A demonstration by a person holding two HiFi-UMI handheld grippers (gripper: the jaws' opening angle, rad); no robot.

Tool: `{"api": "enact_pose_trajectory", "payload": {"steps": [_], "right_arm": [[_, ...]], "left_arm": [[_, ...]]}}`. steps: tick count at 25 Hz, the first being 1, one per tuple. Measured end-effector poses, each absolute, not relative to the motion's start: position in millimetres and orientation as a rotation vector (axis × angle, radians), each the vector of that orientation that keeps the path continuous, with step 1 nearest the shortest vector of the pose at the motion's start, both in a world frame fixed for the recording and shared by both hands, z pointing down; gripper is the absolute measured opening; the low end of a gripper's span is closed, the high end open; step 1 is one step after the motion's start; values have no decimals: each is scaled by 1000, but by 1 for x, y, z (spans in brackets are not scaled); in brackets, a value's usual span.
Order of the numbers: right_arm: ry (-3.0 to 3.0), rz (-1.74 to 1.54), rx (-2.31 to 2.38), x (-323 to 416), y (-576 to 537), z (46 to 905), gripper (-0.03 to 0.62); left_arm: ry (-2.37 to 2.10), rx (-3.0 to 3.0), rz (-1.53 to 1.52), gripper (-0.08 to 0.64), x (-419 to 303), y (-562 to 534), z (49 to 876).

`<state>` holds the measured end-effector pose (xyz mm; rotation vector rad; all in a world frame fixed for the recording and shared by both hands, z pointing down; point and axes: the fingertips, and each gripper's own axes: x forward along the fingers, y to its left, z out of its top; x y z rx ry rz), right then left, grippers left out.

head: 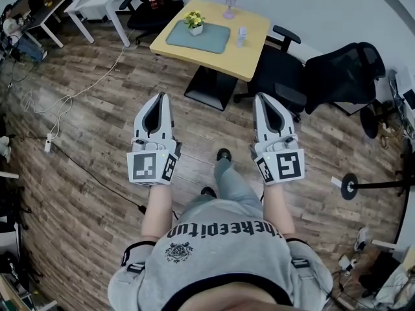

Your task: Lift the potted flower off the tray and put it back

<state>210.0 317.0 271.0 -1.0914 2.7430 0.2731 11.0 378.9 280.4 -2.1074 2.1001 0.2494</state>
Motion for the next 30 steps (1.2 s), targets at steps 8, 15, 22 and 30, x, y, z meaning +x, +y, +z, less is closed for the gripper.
{"api": "enact_pose_trajectory", "payload": {"steps": [8,15,22,30], "right_arm": [[2754,254,-1062,183,254,276,0],[2744,267,-1012,149,180,265,2],[2746,276,-957,124,108,253,2],[2747,286,-891,103,43,245,1]], "left_arm": [[2113,-2097,222,3,-13,322,284],[2136,-2054,223,3,-46,255,279],[2102,-2053,227,16,-59,187,266],[2044,-2097,222,229,-62,120,259]]}}
